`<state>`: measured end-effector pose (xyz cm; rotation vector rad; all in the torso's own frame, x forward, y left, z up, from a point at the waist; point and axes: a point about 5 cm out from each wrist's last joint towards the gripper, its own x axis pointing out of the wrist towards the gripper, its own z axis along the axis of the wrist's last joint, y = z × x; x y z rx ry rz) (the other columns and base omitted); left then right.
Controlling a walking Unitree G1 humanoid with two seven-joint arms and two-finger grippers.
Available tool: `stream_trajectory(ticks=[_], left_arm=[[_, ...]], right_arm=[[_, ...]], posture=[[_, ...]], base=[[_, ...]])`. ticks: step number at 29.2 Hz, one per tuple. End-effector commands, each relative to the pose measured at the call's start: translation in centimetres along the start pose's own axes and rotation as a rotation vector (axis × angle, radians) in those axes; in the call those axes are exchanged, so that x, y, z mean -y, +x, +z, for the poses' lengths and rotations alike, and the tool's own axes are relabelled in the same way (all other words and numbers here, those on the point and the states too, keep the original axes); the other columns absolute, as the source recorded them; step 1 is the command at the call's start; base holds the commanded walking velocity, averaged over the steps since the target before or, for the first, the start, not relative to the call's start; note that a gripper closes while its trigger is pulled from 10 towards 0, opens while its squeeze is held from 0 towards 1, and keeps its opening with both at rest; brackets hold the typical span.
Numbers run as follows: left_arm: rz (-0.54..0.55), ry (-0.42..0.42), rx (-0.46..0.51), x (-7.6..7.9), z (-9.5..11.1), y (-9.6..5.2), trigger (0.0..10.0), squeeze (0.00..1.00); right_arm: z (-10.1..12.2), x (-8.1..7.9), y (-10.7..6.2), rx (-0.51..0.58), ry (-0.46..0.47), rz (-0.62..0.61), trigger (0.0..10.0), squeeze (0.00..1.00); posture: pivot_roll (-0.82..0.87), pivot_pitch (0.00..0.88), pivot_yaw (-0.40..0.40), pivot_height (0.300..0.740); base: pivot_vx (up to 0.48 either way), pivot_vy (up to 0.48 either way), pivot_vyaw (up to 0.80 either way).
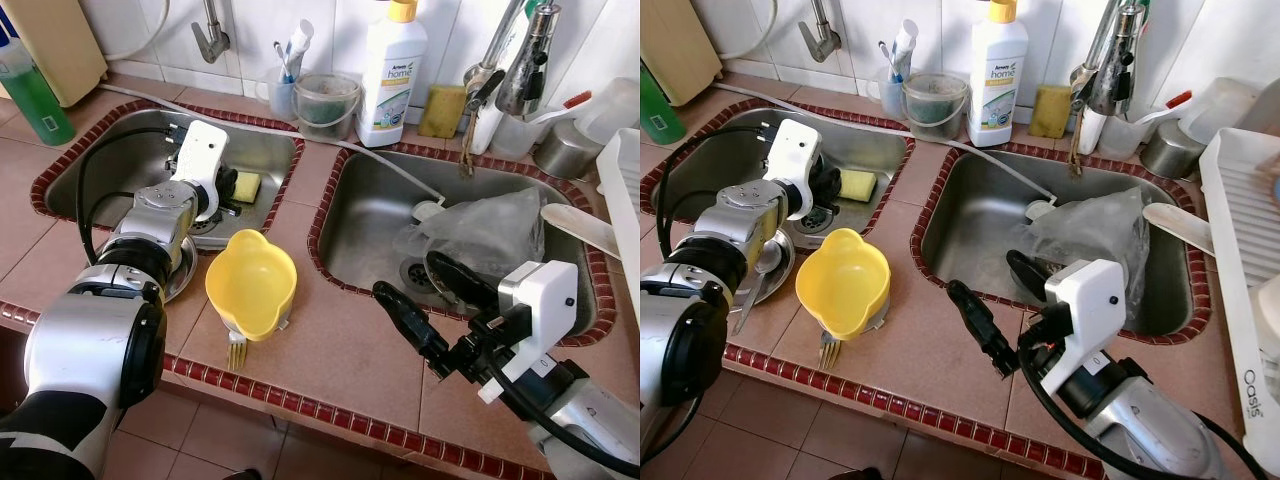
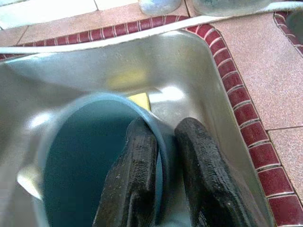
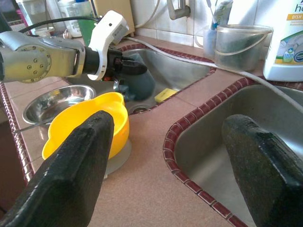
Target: Kitchen organization
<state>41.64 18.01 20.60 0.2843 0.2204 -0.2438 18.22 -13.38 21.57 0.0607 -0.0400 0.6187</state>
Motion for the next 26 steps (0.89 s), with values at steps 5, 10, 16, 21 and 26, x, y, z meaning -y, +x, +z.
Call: stream_trajectory(ticks=[5, 10, 16, 21, 26], left_arm=[[0.01, 0.003, 0.003, -0.4, 0.6, -0.1, 10.0, 1.0], [0.011, 0.0, 0.007, -0.5, 0.7, -0.1, 10.0, 1.0], [0.018, 0.009, 0.014, -0.7, 1.0, -0.2, 10.0, 1.0], [0.027, 0.015, 0.027, -1.2, 1.4, -0.3, 10.0, 0.0], [0.033, 0.002, 0.051, -1.8, 1.7, -0.5, 10.0, 0.0]], right_arm=[[0.4, -0.2, -0.1, 0.008, -0.008, 0.008, 10.0, 0.0], [0.4, -0.2, -0.1, 0.012, -0.008, 0.006, 10.0, 0.0], [0.5, 0.0, 0.1, 0.018, -0.011, 0.006, 10.0, 0.0], [0.6, 0.5, 0.6, 0.041, -0.016, -0.007, 10.0, 0.0], [0.7, 1.1, 1.6, 0.074, -0.015, -0.03, 10.0, 0.0]], posture=[[-0.2, 0.184, 0.035, 0.74], [-0.2, 0.181, 0.035, 0.74], [-0.19, 0.177, 0.034, 0.74], [-0.17, 0.168, 0.034, 0.74], [-0.14, 0.146, 0.034, 0.74]], base=[[0.0, 0.0, 0.0], [0.0, 0.0, 0.0], [0.0, 0.0, 0.0], [0.0, 0.0, 0.0], [0.0, 0.0, 0.0]])
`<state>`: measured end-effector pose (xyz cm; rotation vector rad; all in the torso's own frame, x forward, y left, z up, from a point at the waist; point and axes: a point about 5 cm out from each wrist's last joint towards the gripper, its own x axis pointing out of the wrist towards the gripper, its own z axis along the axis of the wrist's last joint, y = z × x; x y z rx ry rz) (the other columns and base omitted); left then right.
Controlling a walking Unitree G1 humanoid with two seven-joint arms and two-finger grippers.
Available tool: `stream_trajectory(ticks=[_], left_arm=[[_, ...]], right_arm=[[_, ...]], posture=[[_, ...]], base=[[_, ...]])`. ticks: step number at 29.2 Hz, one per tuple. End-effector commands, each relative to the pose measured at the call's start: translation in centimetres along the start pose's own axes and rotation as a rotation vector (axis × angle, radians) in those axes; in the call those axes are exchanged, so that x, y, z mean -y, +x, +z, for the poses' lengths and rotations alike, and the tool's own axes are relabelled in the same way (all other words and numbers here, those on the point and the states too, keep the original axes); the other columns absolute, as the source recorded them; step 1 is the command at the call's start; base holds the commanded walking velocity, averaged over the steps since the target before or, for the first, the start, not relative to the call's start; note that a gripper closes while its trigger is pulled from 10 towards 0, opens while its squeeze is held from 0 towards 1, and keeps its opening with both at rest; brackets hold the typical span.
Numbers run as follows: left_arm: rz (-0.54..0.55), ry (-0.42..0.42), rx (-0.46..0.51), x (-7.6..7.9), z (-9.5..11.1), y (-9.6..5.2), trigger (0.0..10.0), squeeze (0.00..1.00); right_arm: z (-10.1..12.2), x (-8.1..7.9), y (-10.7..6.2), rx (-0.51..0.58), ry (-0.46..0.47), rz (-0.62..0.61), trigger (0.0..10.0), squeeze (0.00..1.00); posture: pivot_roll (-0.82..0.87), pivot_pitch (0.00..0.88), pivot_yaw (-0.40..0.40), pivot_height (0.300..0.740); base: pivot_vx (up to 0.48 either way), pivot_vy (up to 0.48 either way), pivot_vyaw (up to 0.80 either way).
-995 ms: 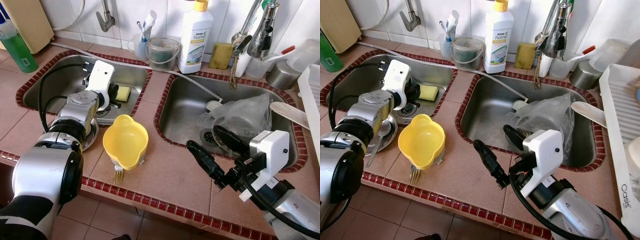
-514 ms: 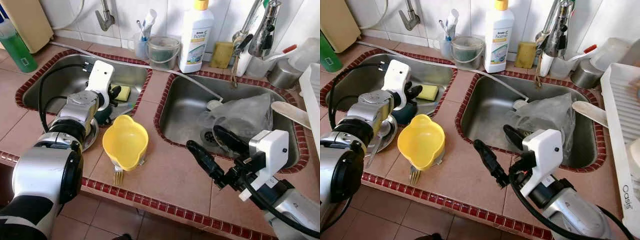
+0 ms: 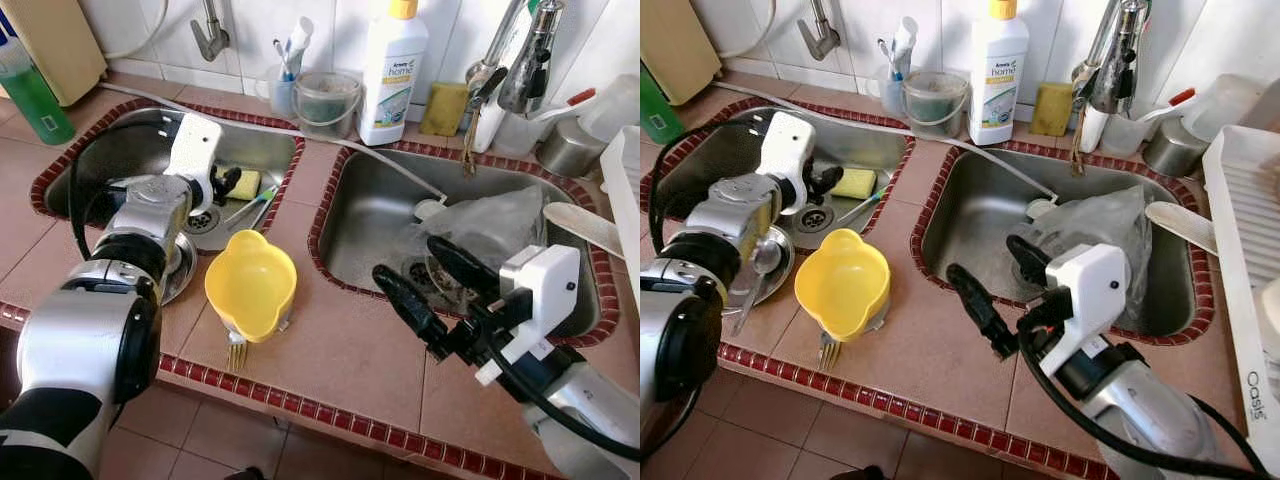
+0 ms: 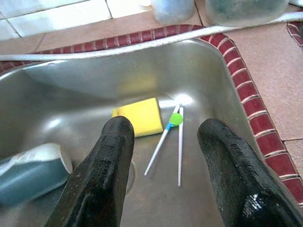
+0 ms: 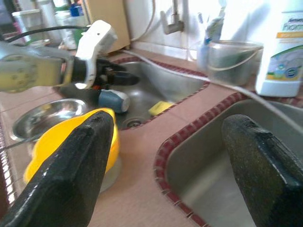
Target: Kitchen organization
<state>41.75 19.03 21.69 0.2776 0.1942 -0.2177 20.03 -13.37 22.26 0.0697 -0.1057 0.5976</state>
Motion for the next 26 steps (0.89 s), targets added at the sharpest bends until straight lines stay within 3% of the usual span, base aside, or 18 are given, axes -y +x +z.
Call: stream_trajectory(ticks=[1, 15, 26], left_arm=[[0.006, 0.004, 0.031, -0.6, 1.0, -0.1, 10.0, 0.0], [-0.028, -0.114, 0.165, -1.0, 2.0, -0.6, 10.0, 0.0], [-0.096, -0.099, 0.193, -0.4, 1.0, -1.2, 10.0, 0.0]], right_arm=[[0.0, 0.2, 0.3, 0.013, -0.004, -0.015, 10.0, 0.0], [-0.4, 2.2, 4.5, 0.14, 0.003, -0.041, 10.0, 0.0], [-0.8, 2.7, 6.4, 0.182, -0.007, -0.018, 10.0, 0.0]], posture=[[-0.14, 0.141, 0.033, 0.74], [-0.02, 0.047, -0.012, 0.74], [0.04, 0.018, -0.041, 0.74]], base=[[0.0, 0.0, 0.0], [0.0, 0.0, 0.0], [0.0, 0.0, 0.0]])
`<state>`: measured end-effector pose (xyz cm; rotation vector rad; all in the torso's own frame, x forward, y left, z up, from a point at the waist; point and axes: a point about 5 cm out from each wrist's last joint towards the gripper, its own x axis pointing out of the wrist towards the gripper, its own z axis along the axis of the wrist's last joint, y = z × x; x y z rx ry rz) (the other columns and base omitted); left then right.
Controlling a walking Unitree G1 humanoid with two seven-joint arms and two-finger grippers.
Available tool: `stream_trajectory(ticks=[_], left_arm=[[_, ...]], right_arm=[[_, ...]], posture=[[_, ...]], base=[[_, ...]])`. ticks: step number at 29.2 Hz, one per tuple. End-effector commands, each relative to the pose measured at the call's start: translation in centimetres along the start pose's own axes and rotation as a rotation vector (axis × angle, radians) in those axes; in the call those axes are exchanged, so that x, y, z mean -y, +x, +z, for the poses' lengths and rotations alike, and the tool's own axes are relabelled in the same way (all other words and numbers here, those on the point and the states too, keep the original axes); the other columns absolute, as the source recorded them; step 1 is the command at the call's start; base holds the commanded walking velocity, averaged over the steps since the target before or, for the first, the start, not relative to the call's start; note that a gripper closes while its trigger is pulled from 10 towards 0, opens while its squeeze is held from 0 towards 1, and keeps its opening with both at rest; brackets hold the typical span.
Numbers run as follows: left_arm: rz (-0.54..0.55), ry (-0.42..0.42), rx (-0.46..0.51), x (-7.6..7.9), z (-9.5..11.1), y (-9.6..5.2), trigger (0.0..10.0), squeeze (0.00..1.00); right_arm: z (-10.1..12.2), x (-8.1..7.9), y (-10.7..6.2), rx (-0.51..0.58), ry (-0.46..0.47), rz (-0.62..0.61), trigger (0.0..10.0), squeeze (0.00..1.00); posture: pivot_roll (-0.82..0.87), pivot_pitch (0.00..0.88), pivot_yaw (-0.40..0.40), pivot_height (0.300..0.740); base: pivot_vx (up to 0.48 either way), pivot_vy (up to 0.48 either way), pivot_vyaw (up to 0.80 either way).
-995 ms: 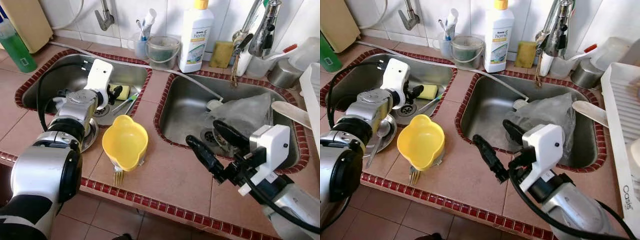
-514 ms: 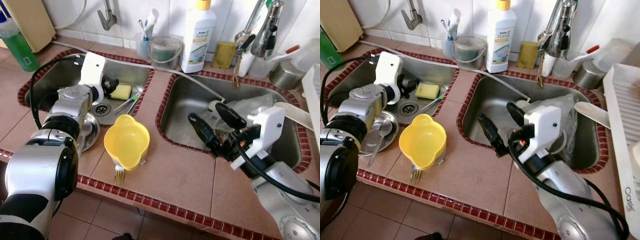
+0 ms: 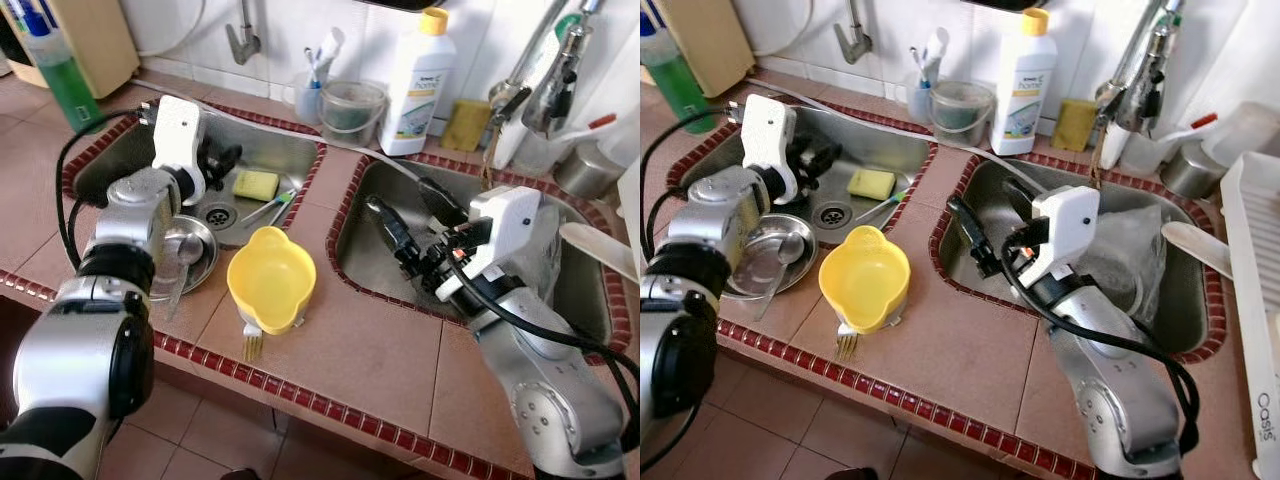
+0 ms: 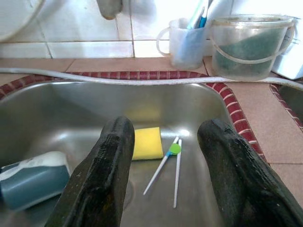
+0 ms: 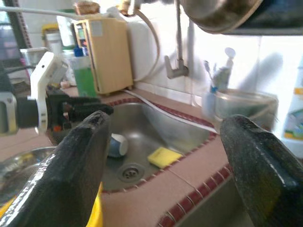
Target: Kitchen organization
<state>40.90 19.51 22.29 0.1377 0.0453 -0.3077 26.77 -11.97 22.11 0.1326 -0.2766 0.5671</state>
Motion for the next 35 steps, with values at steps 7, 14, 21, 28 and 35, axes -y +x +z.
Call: stream_trajectory(ticks=[7, 14, 21, 28, 35], left_arm=[[-0.003, 0.005, 0.141, 0.2, 0.5, -2.6, 10.0, 0.0], [-0.036, 0.007, 0.089, 0.7, -0.4, -4.5, 10.0, 0.0], [-0.048, 0.055, 0.033, 0.9, -0.7, -6.6, 10.0, 0.0], [-0.045, 0.056, 0.039, 1.6, -1.4, -7.9, 10.0, 0.0], [-0.019, 0.054, -0.003, 1.4, -2.3, -8.7, 10.0, 0.0]], right_arm=[[-0.7, 0.0, 0.9, 0.014, -0.033, 0.028, 10.0, 0.0], [-1.1, 0.0, 1.2, 0.009, -0.037, 0.045, 10.0, 0.0], [-1.7, -0.2, 1.1, -0.017, -0.024, 0.08, 10.0, 0.0], [-2.6, -1.1, 0.7, -0.07, -0.003, 0.137, 10.0, 0.0], [-3.1, -2.1, 0.1, -0.114, 0.009, 0.224, 10.0, 0.0]], posture=[[0.05, 0.006, -0.058, 0.74], [0.07, 0.0, -0.072, 0.74], [0.08, 0.0, -0.084, 0.74], [0.1, 0.0, -0.107, 0.74], [0.11, 0.0, -0.125, 0.74]], base=[[0.0, 0.0, 0.0], [0.0, 0.0, 0.0], [0.0, 0.0, 0.0], [0.0, 0.0, 0.0], [0.0, 0.0, 0.0]])
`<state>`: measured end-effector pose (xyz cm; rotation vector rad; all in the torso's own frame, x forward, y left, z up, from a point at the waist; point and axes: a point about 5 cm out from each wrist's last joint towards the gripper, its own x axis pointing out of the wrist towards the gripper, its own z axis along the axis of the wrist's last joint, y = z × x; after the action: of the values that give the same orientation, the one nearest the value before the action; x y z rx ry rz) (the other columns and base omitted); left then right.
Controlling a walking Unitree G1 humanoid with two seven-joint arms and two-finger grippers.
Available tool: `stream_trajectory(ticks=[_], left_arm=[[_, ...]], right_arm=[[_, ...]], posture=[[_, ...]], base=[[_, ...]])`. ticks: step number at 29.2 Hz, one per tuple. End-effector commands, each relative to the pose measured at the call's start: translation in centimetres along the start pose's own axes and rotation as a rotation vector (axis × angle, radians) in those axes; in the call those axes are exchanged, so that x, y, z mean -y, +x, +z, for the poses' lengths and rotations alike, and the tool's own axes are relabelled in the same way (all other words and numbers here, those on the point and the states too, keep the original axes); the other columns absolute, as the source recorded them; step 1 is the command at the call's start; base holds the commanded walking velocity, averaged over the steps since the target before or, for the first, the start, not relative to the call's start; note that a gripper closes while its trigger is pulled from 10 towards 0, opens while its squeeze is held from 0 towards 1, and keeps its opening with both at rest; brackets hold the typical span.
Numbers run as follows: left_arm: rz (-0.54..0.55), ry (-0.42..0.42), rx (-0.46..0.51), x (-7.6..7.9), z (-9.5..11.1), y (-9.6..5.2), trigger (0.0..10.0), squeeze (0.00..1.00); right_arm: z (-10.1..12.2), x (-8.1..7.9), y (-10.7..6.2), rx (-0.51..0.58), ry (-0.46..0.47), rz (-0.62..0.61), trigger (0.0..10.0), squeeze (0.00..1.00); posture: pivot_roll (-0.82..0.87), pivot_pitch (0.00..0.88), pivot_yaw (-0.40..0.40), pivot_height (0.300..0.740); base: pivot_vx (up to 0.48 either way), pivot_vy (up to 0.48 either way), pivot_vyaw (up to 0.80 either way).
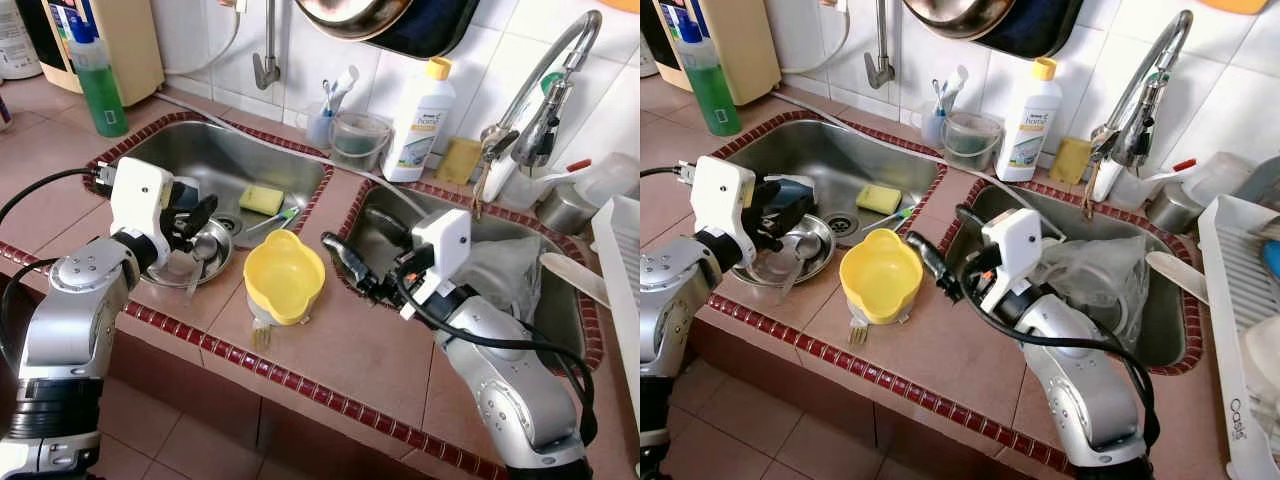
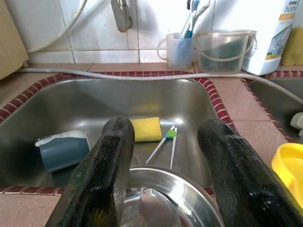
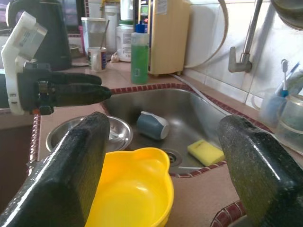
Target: Kitchen organization
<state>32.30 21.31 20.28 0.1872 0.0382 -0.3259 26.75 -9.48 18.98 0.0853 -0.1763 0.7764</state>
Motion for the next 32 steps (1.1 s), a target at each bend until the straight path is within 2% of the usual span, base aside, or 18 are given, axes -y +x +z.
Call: stream_trajectory(ticks=[1, 10, 19, 26, 28, 32], left_arm=[[-0.005, 0.024, -0.019, 0.2, -0.1, -0.3, 10.0, 0.0], [-0.021, -0.006, -0.158, 1.1, -2.0, -0.9, 10.0, 0.0], [-0.003, -0.012, -0.225, 0.6, -2.0, -0.5, 10.0, 0.0], [-0.049, 0.013, -0.211, 0.9, -1.3, -0.2, 10.0, 0.0], [-0.069, -0.003, -0.198, 0.9, -1.1, -0.4, 10.0, 0.0], [-0.085, 0.042, -0.153, 0.7, -0.7, -1.1, 10.0, 0.0]], right_arm=[[0.2, -0.3, -0.4, -0.01, -0.007, 0.034, 10.0, 0.0], [0.0, -1.5, -1.1, -0.034, 0.017, 0.094, 10.0, 0.0], [0.1, -2.1, -1.6, -0.042, 0.029, 0.105, 10.0, 0.0], [0.3, -2.3, -2.1, -0.038, 0.033, 0.097, 10.0, 0.0], [0.3, -2.3, -2.2, -0.035, 0.031, 0.094, 10.0, 0.0], [0.4, -2.3, -2.5, -0.035, 0.029, 0.088, 10.0, 0.0]], posture=[[0.11, 0.0, -0.126, 0.74], [0.11, 0.0, -0.12, 0.74], [0.09, 0.0, -0.104, 0.74], [0.07, 0.003, -0.088, 0.74], [0.06, 0.007, -0.084, 0.74], [0.06, 0.021, -0.078, 0.74]], base=[[0.0, 0.0, 0.0], [0.0, 0.0, 0.0], [0.0, 0.0, 0.0], [0.0, 0.0, 0.0], [0.0, 0.0, 0.0], [0.0, 0.0, 0.0]])
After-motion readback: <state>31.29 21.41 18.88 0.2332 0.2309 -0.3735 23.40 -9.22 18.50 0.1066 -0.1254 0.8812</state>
